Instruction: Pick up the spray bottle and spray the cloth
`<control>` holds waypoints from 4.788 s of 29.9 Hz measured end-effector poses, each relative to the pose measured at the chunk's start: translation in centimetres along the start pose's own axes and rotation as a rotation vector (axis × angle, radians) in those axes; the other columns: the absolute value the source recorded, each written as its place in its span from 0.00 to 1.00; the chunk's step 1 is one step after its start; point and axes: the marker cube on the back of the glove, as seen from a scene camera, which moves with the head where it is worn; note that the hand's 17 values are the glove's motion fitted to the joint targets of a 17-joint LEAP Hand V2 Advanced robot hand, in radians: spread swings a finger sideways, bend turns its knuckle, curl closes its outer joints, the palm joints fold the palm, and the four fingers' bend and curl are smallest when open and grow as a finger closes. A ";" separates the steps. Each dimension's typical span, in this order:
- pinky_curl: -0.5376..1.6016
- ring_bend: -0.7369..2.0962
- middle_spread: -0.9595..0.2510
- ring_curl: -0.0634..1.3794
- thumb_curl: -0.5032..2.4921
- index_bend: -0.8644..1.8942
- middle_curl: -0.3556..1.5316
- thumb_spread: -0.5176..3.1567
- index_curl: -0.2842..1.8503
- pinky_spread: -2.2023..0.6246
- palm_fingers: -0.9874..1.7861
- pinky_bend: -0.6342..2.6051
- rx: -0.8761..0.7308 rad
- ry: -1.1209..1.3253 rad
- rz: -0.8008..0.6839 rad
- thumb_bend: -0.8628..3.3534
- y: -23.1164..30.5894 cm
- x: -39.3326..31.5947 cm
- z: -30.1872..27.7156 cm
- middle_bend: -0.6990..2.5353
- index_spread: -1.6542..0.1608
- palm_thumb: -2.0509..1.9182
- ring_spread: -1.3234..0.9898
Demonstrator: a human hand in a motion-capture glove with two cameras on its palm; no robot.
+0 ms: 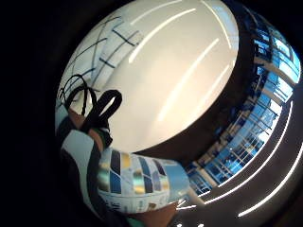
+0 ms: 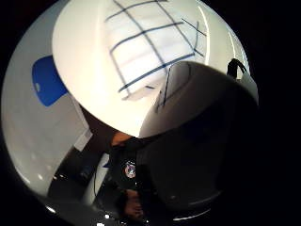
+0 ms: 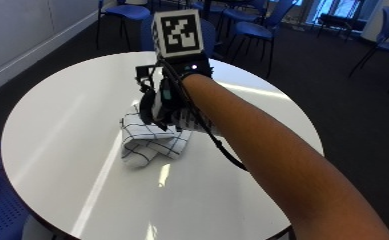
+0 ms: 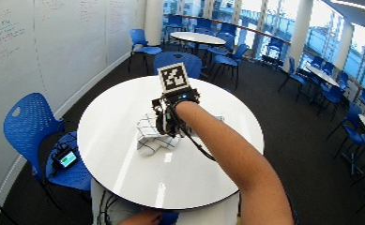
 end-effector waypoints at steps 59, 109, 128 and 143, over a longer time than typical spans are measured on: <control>0.43 0.45 0.67 0.35 0.44 0.44 0.44 0.25 0.40 0.74 0.84 0.30 1.049 -1.280 -0.487 0.20 -4.0 -9.6 -3.4 0.38 0.76 0.75 0.50; 0.43 0.45 0.64 0.34 0.43 0.42 0.43 0.27 0.40 0.75 0.81 0.31 0.947 -1.278 -0.511 0.20 -2.2 -11.2 -6.5 0.34 0.76 0.75 0.51; 0.43 0.42 0.70 0.33 0.36 0.32 0.41 0.37 0.29 0.84 0.47 0.30 0.866 -1.242 -0.396 0.19 -2.7 -10.8 0.4 0.30 0.72 0.68 0.53; 0.41 0.39 0.77 0.27 0.32 0.37 0.39 0.39 0.26 0.85 0.45 0.28 0.964 -0.854 -0.612 0.20 7.6 -10.8 4.0 0.29 0.73 0.68 0.56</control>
